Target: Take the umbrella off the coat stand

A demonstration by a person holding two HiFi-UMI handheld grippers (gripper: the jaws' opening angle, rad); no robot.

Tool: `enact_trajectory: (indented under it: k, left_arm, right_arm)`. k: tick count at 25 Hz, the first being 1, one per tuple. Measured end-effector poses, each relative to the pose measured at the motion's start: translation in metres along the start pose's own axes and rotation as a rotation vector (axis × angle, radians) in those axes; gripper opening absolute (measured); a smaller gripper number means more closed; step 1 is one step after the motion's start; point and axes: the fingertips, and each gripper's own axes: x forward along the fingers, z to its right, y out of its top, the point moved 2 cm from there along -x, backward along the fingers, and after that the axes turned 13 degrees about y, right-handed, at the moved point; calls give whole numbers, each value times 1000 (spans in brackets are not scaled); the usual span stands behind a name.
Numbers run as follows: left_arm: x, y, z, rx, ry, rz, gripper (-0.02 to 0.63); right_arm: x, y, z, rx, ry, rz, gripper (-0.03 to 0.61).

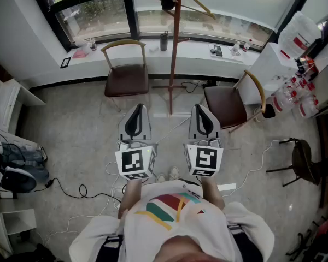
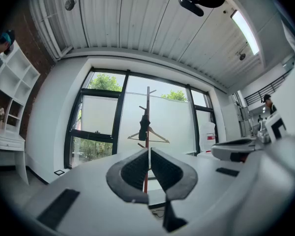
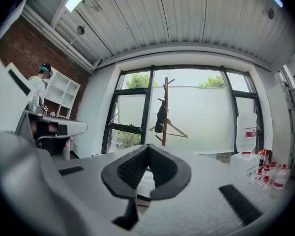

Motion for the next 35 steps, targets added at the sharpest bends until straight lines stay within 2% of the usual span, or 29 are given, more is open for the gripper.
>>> enact_trajectory:
  k: [11, 19, 35]
  left_arm:
    - [6, -8, 1, -7, 13, -22, 12]
    - [13, -14, 9, 7, 10, -40, 12]
    - [40, -26, 55, 36, -25, -23, 12]
  right_arm:
    - [6, -6, 5, -3, 19, -16, 0]
    - [14, -25, 13, 50, 21, -65, 0]
    - [28, -54, 50, 75, 101, -104, 0]
